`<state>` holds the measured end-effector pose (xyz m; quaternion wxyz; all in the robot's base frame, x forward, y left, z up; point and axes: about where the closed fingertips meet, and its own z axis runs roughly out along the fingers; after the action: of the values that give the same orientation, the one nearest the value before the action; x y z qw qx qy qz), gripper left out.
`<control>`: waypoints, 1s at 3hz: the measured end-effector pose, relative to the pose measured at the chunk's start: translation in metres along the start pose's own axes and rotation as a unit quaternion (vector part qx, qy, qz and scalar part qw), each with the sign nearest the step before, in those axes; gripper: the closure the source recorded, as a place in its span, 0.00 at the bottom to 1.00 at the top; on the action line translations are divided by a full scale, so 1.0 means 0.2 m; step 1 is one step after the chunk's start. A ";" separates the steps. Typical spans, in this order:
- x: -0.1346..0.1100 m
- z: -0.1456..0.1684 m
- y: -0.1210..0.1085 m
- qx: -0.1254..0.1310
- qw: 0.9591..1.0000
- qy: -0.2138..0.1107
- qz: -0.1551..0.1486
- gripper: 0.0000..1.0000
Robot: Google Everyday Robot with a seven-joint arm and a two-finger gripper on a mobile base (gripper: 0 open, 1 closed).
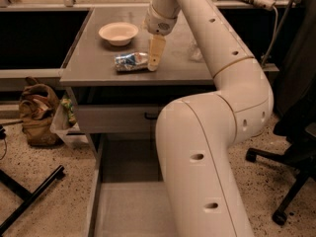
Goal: Place redbull can into middle drawer
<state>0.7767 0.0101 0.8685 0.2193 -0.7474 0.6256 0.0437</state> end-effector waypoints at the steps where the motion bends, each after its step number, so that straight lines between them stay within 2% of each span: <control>1: 0.00 0.00 0.01 -0.008 1.000 -0.003 0.005 0.00; 3: -0.03 0.07 0.02 -0.019 1.000 -0.013 0.007 0.00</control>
Offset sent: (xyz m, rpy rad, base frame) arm -0.0095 -0.0085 0.0088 -0.0199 0.1030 0.0229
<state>0.7749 0.0203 0.8573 0.2128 -0.7465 0.6270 0.0663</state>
